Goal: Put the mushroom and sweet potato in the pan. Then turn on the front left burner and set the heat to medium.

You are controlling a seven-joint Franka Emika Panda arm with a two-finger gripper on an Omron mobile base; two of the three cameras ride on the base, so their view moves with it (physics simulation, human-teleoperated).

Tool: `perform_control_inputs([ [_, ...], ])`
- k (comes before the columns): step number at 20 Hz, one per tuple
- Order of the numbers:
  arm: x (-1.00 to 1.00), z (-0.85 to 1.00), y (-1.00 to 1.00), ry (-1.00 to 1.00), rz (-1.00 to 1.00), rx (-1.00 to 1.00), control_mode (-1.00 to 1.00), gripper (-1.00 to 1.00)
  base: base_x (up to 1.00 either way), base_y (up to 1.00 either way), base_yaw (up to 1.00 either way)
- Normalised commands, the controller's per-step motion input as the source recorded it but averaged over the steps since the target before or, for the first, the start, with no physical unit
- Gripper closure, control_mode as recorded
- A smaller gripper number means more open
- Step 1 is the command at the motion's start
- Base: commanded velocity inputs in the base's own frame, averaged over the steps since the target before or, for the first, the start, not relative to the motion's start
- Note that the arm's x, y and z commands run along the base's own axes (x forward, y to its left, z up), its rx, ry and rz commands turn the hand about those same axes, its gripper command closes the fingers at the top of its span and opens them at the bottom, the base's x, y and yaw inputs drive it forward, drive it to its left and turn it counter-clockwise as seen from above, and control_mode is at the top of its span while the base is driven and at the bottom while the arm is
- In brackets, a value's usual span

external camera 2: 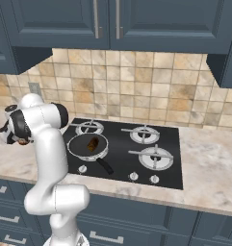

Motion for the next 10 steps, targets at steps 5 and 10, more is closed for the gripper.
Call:
perform_control_inputs([
  [5, 0.00, 0.00, 0.00, 0.00, 0.00, 0.00, -1.00, 1.00, 0.00, 0.00, 0.00],
  [10, 0.00, 0.00, 0.00, 0.00, 0.00, 0.00, -1.00, 1.00, 0.00, 0.00, 0.00],
])
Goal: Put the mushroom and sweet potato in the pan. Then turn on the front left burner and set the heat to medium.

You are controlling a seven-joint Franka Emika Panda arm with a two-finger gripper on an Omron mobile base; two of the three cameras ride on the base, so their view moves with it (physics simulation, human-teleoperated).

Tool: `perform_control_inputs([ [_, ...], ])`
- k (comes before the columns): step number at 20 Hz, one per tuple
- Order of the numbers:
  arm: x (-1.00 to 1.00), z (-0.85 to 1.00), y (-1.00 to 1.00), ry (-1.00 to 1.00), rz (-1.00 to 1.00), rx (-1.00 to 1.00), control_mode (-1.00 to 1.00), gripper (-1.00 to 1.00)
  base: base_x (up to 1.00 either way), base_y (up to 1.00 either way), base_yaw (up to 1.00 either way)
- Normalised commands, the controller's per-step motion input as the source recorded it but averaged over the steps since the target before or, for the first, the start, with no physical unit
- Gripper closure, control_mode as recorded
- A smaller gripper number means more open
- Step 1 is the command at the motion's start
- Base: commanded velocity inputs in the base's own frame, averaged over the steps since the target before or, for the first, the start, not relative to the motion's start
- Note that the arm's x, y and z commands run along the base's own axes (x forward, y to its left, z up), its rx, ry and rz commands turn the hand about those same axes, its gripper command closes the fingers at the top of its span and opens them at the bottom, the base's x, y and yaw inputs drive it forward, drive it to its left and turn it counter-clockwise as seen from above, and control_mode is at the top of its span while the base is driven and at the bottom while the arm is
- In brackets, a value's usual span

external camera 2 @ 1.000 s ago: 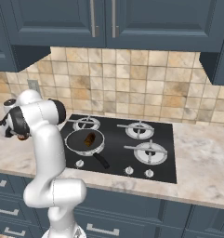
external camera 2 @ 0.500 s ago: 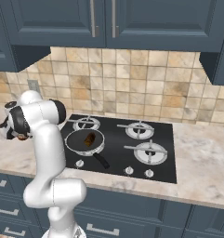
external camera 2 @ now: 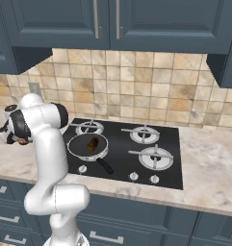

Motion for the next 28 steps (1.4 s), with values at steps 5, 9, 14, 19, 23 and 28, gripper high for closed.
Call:
perform_control_inputs([
  [5, -0.21, 0.37, -0.17, -0.01, 0.00, 0.02, -1.00, 1.00, 0.00, 0.00, 0.00],
  [9, -0.29, 0.62, -0.41, -0.01, 0.00, 0.03, -1.00, 1.00, 0.00, 0.00, 0.00],
  [14, -0.06, 0.40, -0.64, 0.00, 0.00, 0.00, -1.00, 1.00, 0.00, 0.00, 0.00],
  [19, 0.00, 0.34, -0.95, 0.00, 0.00, 0.00, -1.00, 1.00, 0.00, 0.00, 0.00],
  [23, 0.00, 0.17, -1.00, 0.01, 0.00, 0.00, -1.00, 1.00, 0.00, 0.00, 0.00],
  [28, 0.02, 0.11, -1.00, 0.03, 0.00, 0.00, -1.00, 1.00, 0.00, 0.00, 0.00],
])
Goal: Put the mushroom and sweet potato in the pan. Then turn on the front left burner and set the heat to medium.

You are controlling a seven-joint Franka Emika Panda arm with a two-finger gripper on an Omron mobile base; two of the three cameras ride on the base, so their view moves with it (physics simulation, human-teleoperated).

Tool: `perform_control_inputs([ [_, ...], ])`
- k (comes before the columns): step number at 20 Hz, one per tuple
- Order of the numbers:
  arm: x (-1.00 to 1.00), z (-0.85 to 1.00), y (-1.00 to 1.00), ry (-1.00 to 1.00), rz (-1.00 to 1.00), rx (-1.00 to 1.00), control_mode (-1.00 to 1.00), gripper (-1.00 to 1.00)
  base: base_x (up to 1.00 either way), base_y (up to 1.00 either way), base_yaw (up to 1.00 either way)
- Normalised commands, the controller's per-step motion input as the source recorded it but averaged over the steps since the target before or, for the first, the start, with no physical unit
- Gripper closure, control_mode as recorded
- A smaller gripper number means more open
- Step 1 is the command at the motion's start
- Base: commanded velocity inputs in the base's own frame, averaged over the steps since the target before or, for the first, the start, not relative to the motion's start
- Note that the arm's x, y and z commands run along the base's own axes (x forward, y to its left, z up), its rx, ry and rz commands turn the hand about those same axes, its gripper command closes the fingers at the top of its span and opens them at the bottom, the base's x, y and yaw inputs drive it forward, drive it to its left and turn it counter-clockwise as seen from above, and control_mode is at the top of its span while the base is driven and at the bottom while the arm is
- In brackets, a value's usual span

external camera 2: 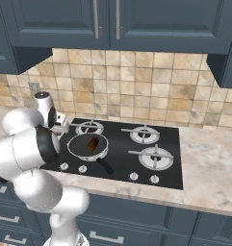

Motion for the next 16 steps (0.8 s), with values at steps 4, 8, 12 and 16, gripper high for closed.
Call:
perform_control_inputs([
  [4, 0.01, 0.00, -0.93, 0.04, 0.00, 0.00, -1.00, 1.00, 0.00, 0.00, 0.00],
  [8, 0.04, 0.00, -0.78, 0.06, 0.00, 0.00, -1.00, 1.00, 0.00, 0.00, 0.00],
  [12, 0.03, 0.00, -0.68, 0.07, 0.00, 0.00, -1.00, 1.00, 0.00, 0.00, 0.00],
  [16, 0.10, 0.00, -0.49, 0.08, 0.00, -0.01, -1.00, 1.00, 0.00, 0.00, 0.00],
])
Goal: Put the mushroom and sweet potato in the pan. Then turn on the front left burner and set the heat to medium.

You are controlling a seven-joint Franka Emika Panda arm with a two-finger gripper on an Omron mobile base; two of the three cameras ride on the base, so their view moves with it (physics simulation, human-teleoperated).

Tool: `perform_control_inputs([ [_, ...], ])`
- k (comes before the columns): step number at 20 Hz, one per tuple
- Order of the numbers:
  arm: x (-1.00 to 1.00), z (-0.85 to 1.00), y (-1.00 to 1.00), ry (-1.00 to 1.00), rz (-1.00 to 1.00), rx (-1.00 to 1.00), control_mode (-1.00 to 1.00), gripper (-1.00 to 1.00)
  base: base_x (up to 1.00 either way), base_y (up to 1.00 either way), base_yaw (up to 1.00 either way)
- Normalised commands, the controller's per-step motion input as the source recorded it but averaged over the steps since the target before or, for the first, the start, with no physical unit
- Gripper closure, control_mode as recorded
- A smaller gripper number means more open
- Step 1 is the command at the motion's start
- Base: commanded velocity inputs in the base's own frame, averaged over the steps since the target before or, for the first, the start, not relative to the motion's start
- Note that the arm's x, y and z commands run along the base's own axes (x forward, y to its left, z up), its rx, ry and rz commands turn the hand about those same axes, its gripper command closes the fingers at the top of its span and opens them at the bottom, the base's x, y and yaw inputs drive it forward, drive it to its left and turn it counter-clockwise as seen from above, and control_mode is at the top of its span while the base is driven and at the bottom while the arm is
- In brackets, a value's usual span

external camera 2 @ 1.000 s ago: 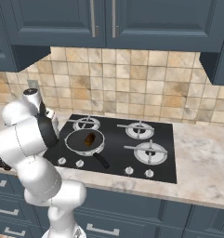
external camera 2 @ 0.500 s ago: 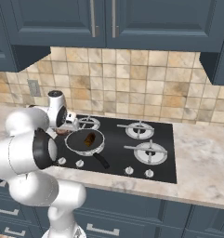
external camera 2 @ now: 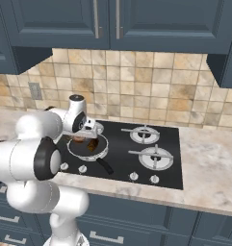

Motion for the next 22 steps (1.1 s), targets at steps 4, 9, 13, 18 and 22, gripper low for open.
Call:
perform_control_inputs([
  [4, 0.28, -0.01, 0.01, 0.09, 0.00, -0.06, -1.00, 1.00, 0.00, 0.00, 0.00],
  [9, 0.18, -0.01, 0.19, 0.06, 0.00, -0.03, -1.00, 1.00, 0.00, 0.00, 0.00],
  [13, 0.00, -0.10, 0.02, 0.02, 0.00, 0.00, -1.00, 1.00, 0.00, 0.00, 0.00],
  [18, 0.00, -0.37, 0.00, 0.01, 0.00, -0.01, -1.00, 1.00, 0.00, 0.00, 0.00],
  [22, 0.00, -0.24, 0.00, 0.00, 0.00, 0.00, -1.00, 1.00, 0.00, 0.00, 0.00],
])
